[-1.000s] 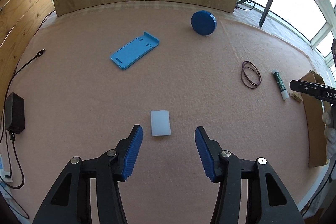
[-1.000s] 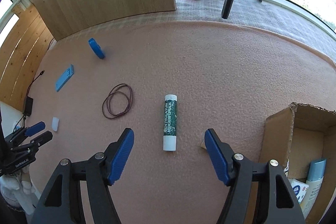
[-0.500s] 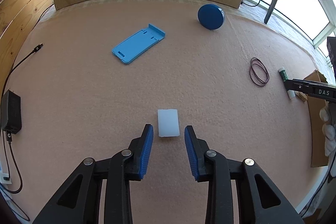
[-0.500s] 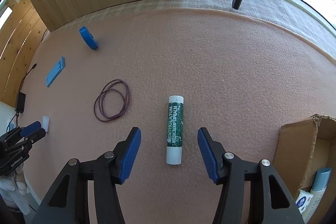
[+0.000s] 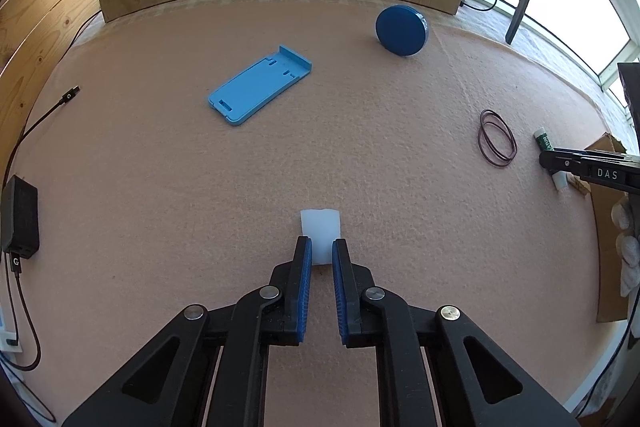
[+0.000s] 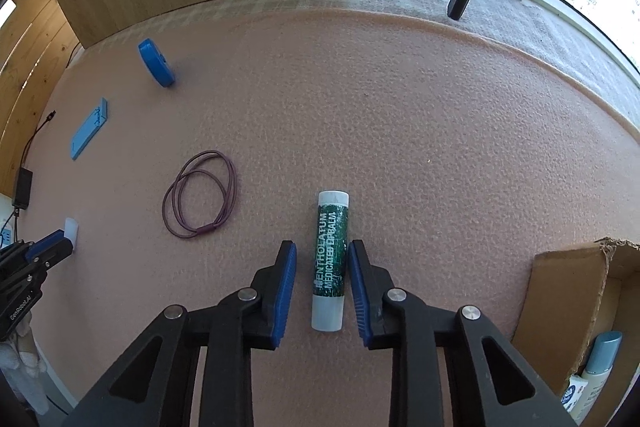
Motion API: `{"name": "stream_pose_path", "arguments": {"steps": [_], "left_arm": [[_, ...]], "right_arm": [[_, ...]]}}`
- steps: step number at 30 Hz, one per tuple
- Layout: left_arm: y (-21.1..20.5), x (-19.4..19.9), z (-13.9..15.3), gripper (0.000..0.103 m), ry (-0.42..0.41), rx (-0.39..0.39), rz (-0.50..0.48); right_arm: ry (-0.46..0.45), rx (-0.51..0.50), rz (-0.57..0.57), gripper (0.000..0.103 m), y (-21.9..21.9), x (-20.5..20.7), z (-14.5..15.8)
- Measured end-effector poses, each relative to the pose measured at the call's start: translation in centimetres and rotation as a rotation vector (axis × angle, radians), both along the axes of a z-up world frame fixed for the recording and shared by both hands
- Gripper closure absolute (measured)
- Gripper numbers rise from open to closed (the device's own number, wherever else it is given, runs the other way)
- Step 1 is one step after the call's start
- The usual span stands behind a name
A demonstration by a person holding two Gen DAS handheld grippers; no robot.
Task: Organize objects
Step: 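Grasp the green menthol stick with the right tool while the left tool grasps the white eraser, then carry the menthol stick with the right tool while the left tool carries the eraser to the box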
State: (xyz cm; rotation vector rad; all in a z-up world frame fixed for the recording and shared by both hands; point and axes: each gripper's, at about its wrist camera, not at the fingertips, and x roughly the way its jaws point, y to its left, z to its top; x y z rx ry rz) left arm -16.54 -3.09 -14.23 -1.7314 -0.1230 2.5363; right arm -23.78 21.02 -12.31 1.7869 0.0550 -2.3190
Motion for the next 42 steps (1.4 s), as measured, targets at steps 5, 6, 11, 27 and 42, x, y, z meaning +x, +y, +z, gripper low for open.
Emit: {"name": "stream_pose_path", "arguments": {"steps": [5,6,11,27,42], "left_arm": [[-0.4,0.1,0.1,0.097,0.007,0.023,0.017],[-0.5,0.2,0.2,0.097,0.008,0.030,0.022],[-0.6,0.8,0.6,0.098,0.022,0.044,0.026],[2.2,3.7,6.8,0.098,0.138,0.100,-0.053],[17.9,3.9,11.8,0.098,0.209,0.209,-0.347]], "right_arm": [[0.006,0.001,0.004,0.089,-0.4,0.1,-0.1],[0.008,-0.001,0.005,0.089,-0.4,0.2,-0.1],[0.018,-0.013,0.006,0.089,-0.5,0.9,-0.1],[0.178,-0.085,-0.014,0.089,3.4,7.2,6.6],[0.303,-0.078,-0.199,0.089,14.0,17.2,11.7]]}}
